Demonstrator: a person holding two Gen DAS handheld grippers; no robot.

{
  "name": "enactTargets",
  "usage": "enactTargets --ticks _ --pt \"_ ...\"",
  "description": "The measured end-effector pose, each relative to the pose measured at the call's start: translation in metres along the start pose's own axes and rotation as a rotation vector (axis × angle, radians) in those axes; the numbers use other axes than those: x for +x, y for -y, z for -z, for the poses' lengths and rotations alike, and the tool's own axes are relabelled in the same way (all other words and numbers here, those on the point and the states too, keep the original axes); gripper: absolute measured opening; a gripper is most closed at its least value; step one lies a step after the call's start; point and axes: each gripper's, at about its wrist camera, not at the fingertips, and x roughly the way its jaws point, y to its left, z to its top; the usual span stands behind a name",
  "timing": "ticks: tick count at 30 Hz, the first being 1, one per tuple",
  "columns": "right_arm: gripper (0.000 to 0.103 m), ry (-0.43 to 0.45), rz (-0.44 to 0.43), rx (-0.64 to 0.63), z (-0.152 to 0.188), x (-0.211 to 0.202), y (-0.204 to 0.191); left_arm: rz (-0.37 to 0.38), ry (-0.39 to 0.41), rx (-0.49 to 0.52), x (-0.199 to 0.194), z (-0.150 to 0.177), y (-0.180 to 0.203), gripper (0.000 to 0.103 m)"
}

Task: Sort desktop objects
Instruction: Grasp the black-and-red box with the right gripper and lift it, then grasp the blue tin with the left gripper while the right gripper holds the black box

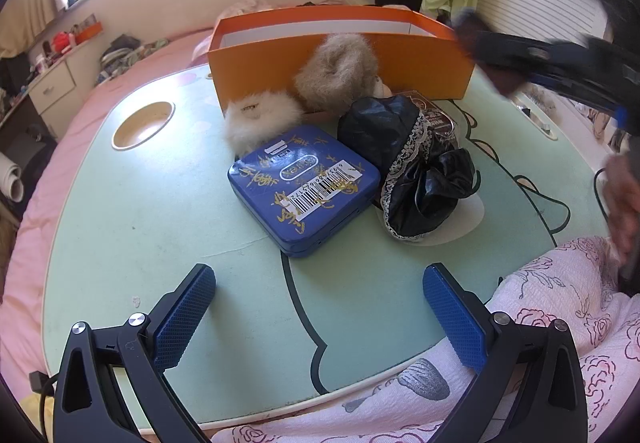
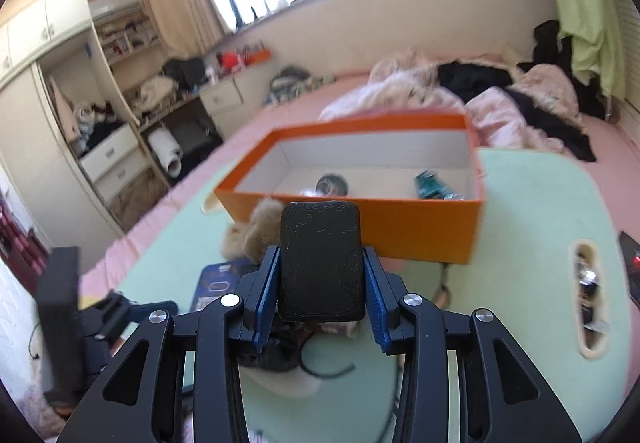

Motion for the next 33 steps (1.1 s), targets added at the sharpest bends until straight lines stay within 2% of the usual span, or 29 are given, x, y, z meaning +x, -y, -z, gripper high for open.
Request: enactTargets --ticks 4,8,10,11,12,13,14,15,19,23,28,31,33 --pt "0.041 -0.067 0.106 0.021 0.019 -0.021 0.012 0.000 0.000 0.000 0.000 0.000 0.000 0.103" --pt "0.041 -0.171 0.242 -0.017 0.051 -0.008 0.021 -0.001 0.000 0.001 0.000 0.000 0.000 0.103" --pt "0.044 -0.152 0.269 -0.036 0.056 -0.003 0.022 -0.001 0.001 0.002 -0.002 -0.001 0.001 0.103" --pt "0.047 -0.150 0.288 -0.051 0.056 -0.002 0.021 -0.001 0.001 0.002 -0.002 -0.001 0.002 0.103" --pt "0.057 -0.153 0.303 -0.065 0.056 0.000 0.019 -0.001 0.002 0.003 -0.002 -0.001 0.002 0.103" --pt "0.062 -0.153 0.316 -0.080 0.057 0.002 0.017 -0.002 0.002 0.003 -0.002 -0.001 0.002 0.103" --pt "0.068 -0.152 0.323 -0.096 0.058 0.003 0.015 -0.002 0.003 0.003 -0.002 -0.002 0.002 0.103" --pt "0.069 -0.152 0.329 -0.111 0.060 0.004 0.013 -0.002 0.004 0.002 -0.002 -0.003 0.002 0.103" --pt "0.070 -0.148 0.332 -0.110 0.061 0.003 0.013 0.023 0.024 -0.026 -0.006 -0.003 -0.002 0.103" --pt "0.072 -0.147 0.331 -0.111 0.063 0.003 0.013 0.066 0.072 -0.101 -0.011 -0.003 -0.019 0.103" --pt "0.072 -0.147 0.331 -0.111 0.063 0.003 0.013 0.055 0.151 -0.127 -0.021 -0.013 -0.029 0.103" --pt "0.073 -0.147 0.331 -0.112 0.062 0.003 0.011 0.045 0.151 -0.124 -0.019 -0.027 -0.032 0.103" --pt "0.074 -0.148 0.331 -0.111 0.062 0.003 0.011 0.070 0.134 -0.146 -0.014 -0.038 -0.032 0.103"
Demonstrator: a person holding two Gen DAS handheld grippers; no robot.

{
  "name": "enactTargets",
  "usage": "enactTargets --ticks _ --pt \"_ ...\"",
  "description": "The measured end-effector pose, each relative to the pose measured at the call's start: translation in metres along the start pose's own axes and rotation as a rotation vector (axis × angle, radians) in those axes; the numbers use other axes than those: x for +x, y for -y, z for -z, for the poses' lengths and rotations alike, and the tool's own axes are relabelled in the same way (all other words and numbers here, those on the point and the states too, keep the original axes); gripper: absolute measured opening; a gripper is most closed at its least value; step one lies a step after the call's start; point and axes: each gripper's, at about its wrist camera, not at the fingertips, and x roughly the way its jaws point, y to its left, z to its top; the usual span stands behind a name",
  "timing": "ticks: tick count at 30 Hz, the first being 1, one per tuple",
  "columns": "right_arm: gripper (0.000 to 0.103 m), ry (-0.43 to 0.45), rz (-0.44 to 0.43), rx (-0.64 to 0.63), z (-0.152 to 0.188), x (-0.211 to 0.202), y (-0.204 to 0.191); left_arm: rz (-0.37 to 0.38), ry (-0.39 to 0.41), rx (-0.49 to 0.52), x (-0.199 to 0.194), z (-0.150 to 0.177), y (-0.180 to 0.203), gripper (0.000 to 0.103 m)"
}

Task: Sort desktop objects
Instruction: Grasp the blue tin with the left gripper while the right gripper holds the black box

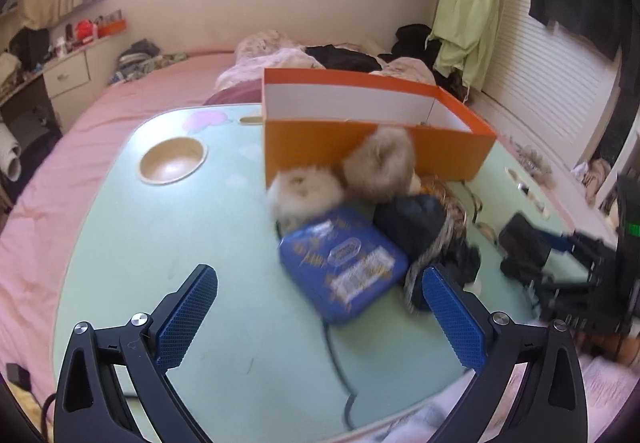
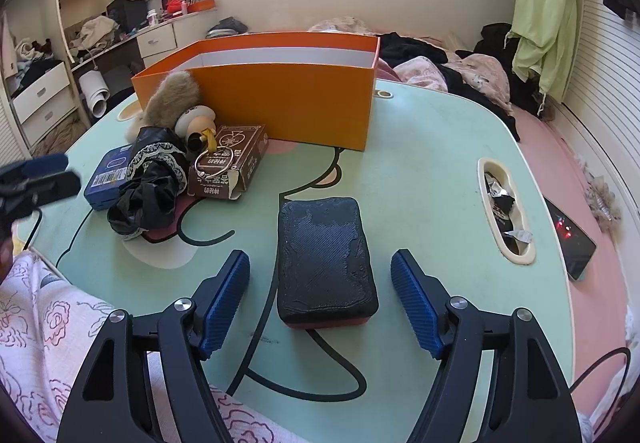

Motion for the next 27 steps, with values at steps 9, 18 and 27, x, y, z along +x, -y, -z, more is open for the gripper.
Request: enactTargets --ticks 9,18,27 --pt "0.075 0.000 0.001 -0.001 0.001 0.000 -0.002 -0.107 -0.115 0.000 0.040 -0.018 0.013 0.086" --pt "0.078 -0.002 0.001 -0.002 0.001 -0.001 -0.004 -0.130 -0.145 0.172 0.034 0.001 0.031 0.080" --pt "0.078 -0.001 -0.001 0.000 0.001 -0.001 -0.005 -0.050 -0.129 0.081 0.043 -0.014 0.014 0.067"
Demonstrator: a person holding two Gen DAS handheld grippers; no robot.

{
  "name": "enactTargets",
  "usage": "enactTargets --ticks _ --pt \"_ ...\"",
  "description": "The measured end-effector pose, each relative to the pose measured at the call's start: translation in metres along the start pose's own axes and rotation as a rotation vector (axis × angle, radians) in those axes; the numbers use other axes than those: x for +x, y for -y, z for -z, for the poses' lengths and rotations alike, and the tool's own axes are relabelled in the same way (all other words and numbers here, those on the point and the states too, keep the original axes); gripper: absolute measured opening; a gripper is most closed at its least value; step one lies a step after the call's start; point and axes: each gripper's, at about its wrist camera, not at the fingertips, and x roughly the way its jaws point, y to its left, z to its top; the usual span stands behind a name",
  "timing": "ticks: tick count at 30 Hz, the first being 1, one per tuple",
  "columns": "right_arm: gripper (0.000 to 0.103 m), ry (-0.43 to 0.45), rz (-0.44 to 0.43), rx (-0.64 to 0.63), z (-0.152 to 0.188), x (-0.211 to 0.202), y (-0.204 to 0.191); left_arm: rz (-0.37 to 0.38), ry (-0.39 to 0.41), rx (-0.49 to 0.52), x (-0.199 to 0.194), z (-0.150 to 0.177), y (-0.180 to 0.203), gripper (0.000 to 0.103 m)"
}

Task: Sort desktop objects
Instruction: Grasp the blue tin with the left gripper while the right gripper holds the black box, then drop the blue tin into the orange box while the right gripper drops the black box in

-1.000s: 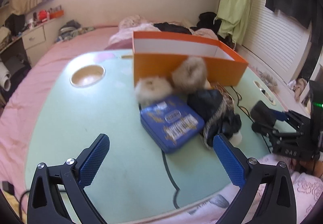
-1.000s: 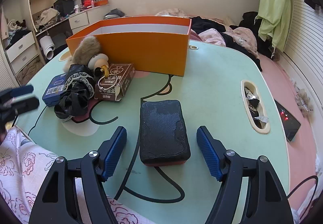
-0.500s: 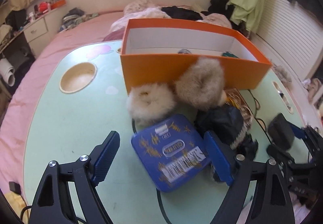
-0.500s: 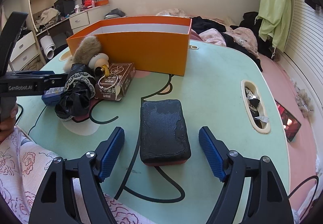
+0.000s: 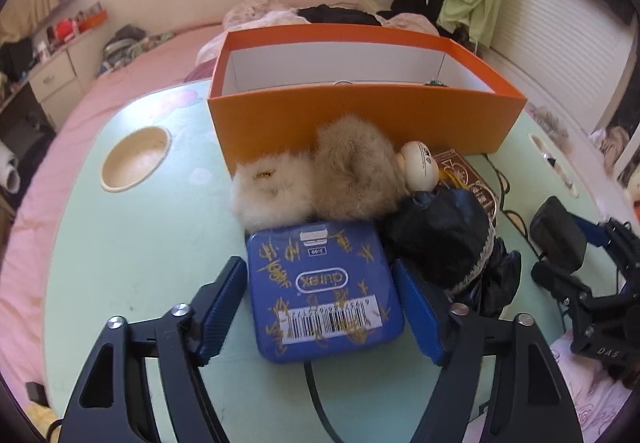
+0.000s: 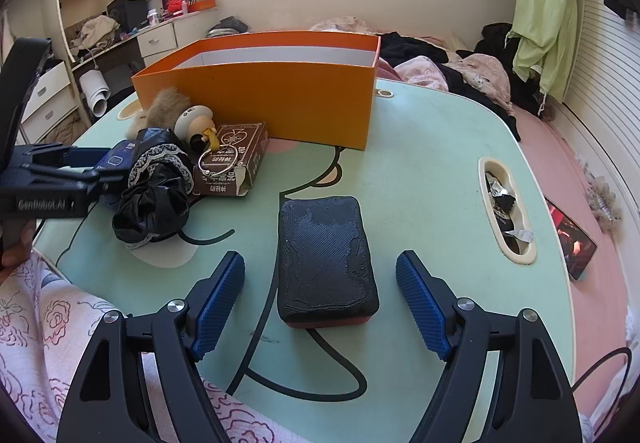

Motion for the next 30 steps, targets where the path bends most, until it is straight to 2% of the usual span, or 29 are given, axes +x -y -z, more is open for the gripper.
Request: enactTargets --ticks 4,6,12,16,20,24,27,30 --pt "0.075 0.008 -0.003 0.012 0.000 -0.002 0.002 -0.007 0.038 0.017 -0.010 0.011 0.006 0.066" --pt "0.041 0.027 -0.009 0.037 0.000 -0.006 0.007 -0.019 0.080 0.024 -0.023 0.019 0.006 0.066" --pt "0.040 0.052 -0.075 0.102 0.000 -0.011 0.020 -0.011 0.169 -0.002 -0.060 0.028 -0.004 0.066" --pt "0.040 0.099 -0.122 0.102 -0.008 -0.023 0.018 0.011 0.236 0.004 -0.084 0.009 -0.002 0.066" --pt "0.040 0.124 -0.187 0.111 -0.029 -0.029 0.016 0.033 0.283 0.045 -0.096 -0.023 0.007 0.066" --pt "0.040 0.152 -0.227 0.131 -0.048 -0.031 0.019 0.018 0.280 0.080 -0.084 -0.059 0.017 0.066" --pt "0.040 0.156 -0.245 0.150 -0.069 -0.024 0.019 0.017 0.262 0.063 -0.063 -0.088 0.019 0.066" --pt "0.040 0.160 -0.231 0.149 -0.097 -0.011 0.015 -0.025 0.248 0.017 -0.038 -0.108 0.017 0.066"
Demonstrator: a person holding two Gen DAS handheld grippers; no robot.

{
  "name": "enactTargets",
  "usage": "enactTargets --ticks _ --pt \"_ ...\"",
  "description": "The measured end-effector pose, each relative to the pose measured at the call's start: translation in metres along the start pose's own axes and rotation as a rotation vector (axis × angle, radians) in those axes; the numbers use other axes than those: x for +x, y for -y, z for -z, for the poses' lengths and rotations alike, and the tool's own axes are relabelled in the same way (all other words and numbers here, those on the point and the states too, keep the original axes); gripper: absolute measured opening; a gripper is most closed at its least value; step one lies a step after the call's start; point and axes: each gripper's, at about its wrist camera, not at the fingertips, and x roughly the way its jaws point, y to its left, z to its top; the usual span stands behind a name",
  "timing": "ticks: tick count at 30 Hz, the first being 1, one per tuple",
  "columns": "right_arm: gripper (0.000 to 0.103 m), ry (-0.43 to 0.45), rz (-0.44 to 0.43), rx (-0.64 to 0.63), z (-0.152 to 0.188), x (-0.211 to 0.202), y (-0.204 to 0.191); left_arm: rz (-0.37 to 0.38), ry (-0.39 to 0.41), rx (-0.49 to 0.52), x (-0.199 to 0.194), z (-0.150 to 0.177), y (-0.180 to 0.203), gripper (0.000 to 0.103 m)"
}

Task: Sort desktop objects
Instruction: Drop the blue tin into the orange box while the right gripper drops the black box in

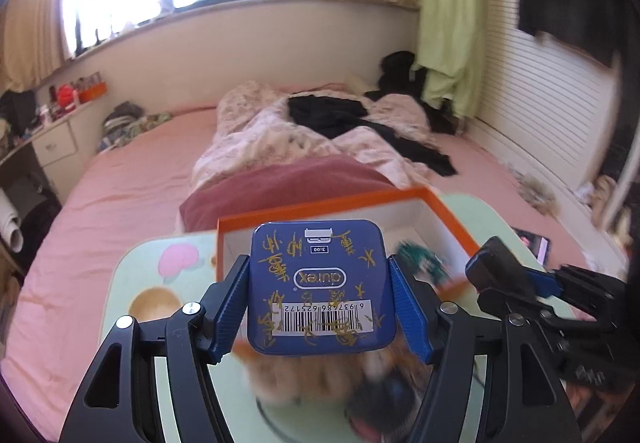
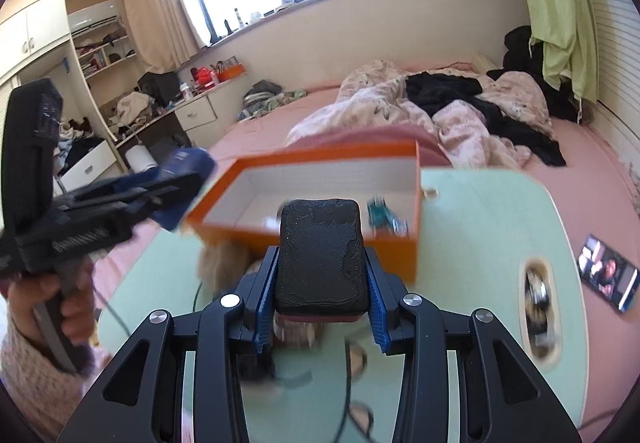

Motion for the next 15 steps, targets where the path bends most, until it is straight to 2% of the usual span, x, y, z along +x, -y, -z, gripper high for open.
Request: enactTargets --ticks 4,6,8,10,13,14,15 --pt "0.041 0.010 0.061 -0.019 -0.028 0.035 -0.005 -0.035 -0.015 -0.070 0.032 -0.003 0.001 0.067" --pt "0.041 -0.014 0.090 -0.022 -0.034 0.051 -0.004 -0.079 -0.022 -0.080 0.039 0.000 0.001 0.067" --pt "0.042 -0.045 0.140 -0.029 -0.036 0.064 -0.003 -0.085 -0.012 -0.074 0.035 0.005 0.002 0.069" --pt "0.046 -0.040 0.180 -0.037 -0.034 0.062 -0.003 -0.082 0.019 -0.059 0.020 0.012 -0.001 0.079" --pt "0.067 0.017 0.183 -0.039 -0.023 0.037 -0.005 -0.055 0.035 -0.050 -0.004 0.022 -0.009 0.094" --pt "0.074 0.032 0.181 -0.044 -0.019 0.030 -0.006 -0.028 0.038 -0.057 -0.013 0.026 -0.013 0.095" --pt "0.075 0.045 0.176 -0.051 -0.015 0.022 -0.009 0.003 0.038 -0.064 -0.023 0.033 -0.016 0.097"
